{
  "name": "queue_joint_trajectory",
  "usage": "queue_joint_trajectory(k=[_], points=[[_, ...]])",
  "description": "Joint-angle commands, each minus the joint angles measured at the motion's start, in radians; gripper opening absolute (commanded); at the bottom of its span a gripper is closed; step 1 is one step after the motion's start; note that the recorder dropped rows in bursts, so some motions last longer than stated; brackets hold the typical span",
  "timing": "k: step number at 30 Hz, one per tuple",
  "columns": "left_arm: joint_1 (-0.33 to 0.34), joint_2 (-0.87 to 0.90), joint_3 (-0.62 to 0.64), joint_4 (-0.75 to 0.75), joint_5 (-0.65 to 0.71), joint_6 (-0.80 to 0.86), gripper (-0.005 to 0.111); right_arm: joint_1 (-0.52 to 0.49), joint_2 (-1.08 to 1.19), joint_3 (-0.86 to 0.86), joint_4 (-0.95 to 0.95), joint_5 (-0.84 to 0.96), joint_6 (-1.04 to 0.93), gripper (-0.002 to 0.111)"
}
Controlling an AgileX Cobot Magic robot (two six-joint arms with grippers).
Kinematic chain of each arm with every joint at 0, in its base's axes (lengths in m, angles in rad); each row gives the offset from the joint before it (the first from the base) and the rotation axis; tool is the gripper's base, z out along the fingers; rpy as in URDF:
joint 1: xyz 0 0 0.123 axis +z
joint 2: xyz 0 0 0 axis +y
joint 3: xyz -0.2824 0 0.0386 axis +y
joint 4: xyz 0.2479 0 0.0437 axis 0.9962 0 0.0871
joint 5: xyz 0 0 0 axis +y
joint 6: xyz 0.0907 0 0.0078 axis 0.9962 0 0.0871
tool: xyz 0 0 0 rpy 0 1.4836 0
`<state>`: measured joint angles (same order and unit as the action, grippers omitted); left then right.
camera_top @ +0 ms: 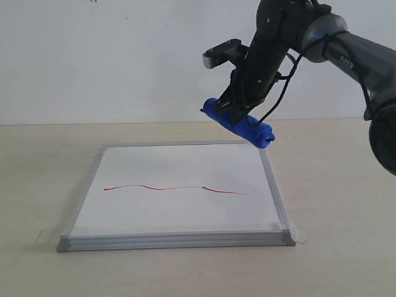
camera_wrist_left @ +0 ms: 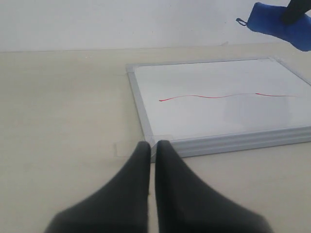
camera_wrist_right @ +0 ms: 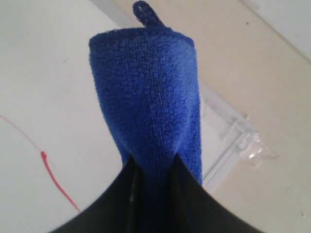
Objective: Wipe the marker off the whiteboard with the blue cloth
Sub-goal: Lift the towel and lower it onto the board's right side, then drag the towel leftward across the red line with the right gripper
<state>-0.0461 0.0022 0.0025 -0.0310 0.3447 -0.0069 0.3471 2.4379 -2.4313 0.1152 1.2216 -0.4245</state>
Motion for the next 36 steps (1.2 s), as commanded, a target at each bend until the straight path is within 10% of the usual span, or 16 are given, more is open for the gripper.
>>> queue_joint_trajectory(k=[1,12,21,30,36], points=[[0.004,-0.002,-0.002,-0.010,-0.007,0.001,0.004,0.001,-0.033,0.122,-0.003,-0.001,0.041,-0.001],[0.004,-0.002,-0.002,-0.010,-0.007,0.001,0.004,0.001,-0.217,0.591,0.021,-0.258,0.052,-0.001],[0.004,-0.002,-0.002,-0.010,-0.007,0.001,0.004,0.001,-0.230,0.658,0.059,-0.202,0.004,0.002],[0.004,-0.002,-0.002,-0.010,-0.007,0.001,0.004,0.001,-0.230,0.658,0.107,-0.204,-0.050,0.067],[0.004,-0.002,-0.002,-0.010,-0.007,0.001,0.004,0.001,-0.230,0.658,0.051,-0.202,-0.029,0.067]])
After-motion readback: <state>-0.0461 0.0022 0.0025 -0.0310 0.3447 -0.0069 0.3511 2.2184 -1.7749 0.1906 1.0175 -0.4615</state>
